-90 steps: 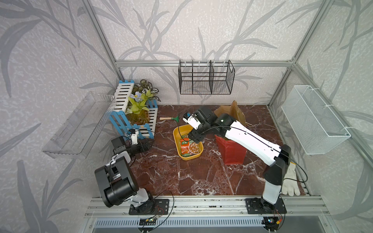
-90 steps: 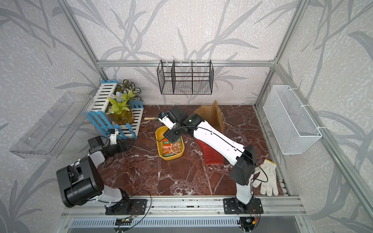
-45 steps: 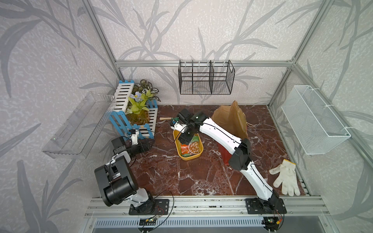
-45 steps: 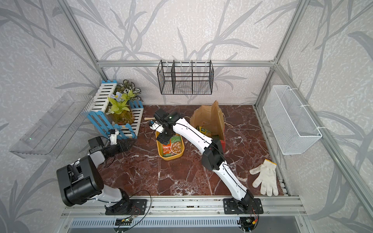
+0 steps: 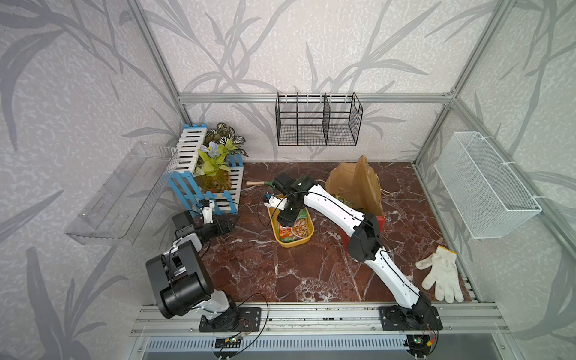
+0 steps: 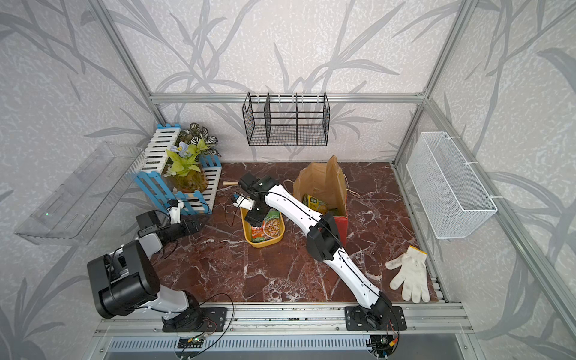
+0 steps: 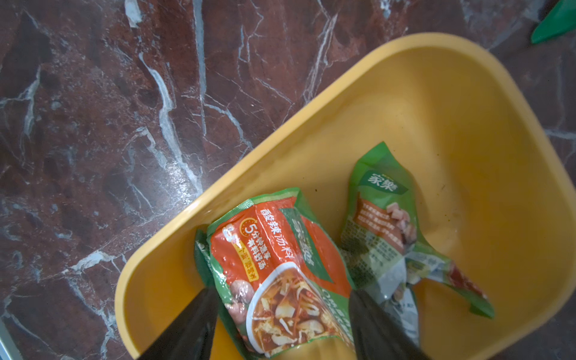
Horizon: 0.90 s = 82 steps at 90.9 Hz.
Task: Place the condiment packets inside the bag
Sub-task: Pick up the condiment packet from the storage box.
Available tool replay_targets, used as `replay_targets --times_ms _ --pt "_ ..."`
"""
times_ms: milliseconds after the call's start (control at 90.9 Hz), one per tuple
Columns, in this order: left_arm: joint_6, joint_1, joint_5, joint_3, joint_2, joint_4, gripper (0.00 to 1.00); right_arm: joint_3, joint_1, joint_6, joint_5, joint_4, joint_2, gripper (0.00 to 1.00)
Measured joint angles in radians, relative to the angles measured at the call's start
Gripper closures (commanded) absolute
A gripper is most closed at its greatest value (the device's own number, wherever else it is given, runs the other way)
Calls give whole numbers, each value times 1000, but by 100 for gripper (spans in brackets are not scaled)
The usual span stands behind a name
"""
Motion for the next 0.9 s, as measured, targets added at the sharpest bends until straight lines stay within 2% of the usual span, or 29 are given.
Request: replay_targets --times_ms 143,550,902 --pt "0 0 2 0 0 0 0 -13 0 -10 -10 21 0 35" --pt "0 0 19 0 0 0 0 -98 0 -90 59 225 1 34" --pt "0 0 23 0 4 0 0 -156 -1 -170 103 296 2 35"
